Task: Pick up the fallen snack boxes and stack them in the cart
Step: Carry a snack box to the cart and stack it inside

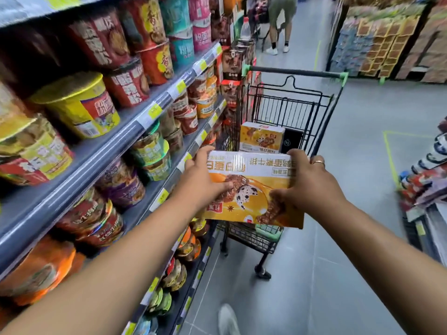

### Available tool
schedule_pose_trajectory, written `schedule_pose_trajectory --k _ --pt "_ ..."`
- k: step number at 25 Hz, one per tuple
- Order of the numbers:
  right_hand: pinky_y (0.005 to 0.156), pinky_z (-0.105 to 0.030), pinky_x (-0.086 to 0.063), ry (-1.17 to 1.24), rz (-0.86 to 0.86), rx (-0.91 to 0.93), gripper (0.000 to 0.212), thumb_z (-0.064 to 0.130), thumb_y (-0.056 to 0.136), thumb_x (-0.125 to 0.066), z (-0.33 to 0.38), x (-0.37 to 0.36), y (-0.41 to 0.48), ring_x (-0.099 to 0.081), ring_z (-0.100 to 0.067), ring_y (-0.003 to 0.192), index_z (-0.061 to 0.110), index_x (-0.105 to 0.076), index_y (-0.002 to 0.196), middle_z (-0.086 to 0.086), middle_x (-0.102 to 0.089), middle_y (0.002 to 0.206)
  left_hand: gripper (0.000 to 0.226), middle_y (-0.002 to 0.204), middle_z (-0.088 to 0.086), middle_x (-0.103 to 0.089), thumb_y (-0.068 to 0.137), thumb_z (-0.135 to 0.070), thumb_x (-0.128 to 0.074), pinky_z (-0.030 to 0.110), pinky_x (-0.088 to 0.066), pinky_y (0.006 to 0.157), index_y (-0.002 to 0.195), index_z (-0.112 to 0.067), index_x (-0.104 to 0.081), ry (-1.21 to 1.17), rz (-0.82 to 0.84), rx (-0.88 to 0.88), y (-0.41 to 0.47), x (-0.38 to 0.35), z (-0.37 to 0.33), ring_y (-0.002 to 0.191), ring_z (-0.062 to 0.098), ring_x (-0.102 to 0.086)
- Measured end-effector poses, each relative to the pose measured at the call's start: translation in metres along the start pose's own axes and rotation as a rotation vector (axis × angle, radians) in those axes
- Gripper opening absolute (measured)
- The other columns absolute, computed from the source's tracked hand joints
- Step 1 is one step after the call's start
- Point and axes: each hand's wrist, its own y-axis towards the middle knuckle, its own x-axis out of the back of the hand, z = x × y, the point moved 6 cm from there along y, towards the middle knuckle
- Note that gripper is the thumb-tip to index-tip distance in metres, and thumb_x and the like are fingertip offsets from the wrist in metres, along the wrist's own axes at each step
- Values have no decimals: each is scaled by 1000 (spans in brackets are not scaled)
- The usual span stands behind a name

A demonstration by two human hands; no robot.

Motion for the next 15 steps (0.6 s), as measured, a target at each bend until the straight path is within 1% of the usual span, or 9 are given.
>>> schedule_pose_trajectory --k 2,5,7,9,12,15 --pt "85 -46 -53 7 16 -47 87 47 68 -80 2 -12 30 -61 -37 94 40 -23 133 -11 -40 126 90 121 8 -45 70 -46 -83 33 -47 83 138 -41 -24 30 25 -26 38 -3 3 97 28 -57" --pt "86 -46 -53 27 7 -117 79 43 73 -76 0 -27 72 -61 -38 95 39 -24 132 -11 -41 125 89 119 8 -48 66 -48 -84 32 -44 81 133 -40 -27 83 57 -54 98 -18 10 102 29 -56" --pt "86 -39 -51 66 23 -172 72 40 77 -72 -6 -36 98 -61 -37 97 34 -29 135 -10 -40 125 85 115 9 -51 63 -52 -85 38 -49 85 124 -41 -26 108 89 -43 135 -33 16 101 31 -57" --pt "84 -36 -48 83 41 -180 68 39 81 -68 -12 -42 123 -61 -35 98 31 -30 137 -10 -40 126 82 113 9 -53 61 -55 -84 42 -51 85 117 -41 -26 114 124 -44 167 -48 15 100 31 -57" --pt "84 -36 -48 92 47 -183 67 39 81 -67 -28 -51 170 -61 -34 97 31 -31 137 -9 -40 127 80 115 6 -52 63 -53 -84 38 -50 79 119 -37 -29 143 136 -50 216 -69 9 98 28 -56" --pt "83 -36 -49 108 75 -177 66 38 80 -68 -45 -59 221 -62 -34 95 32 -32 135 -9 -39 127 78 113 3 -48 65 -52 -83 33 -44 69 118 -36 -29 183 144 -15 260 -90 0 91 25 -56"
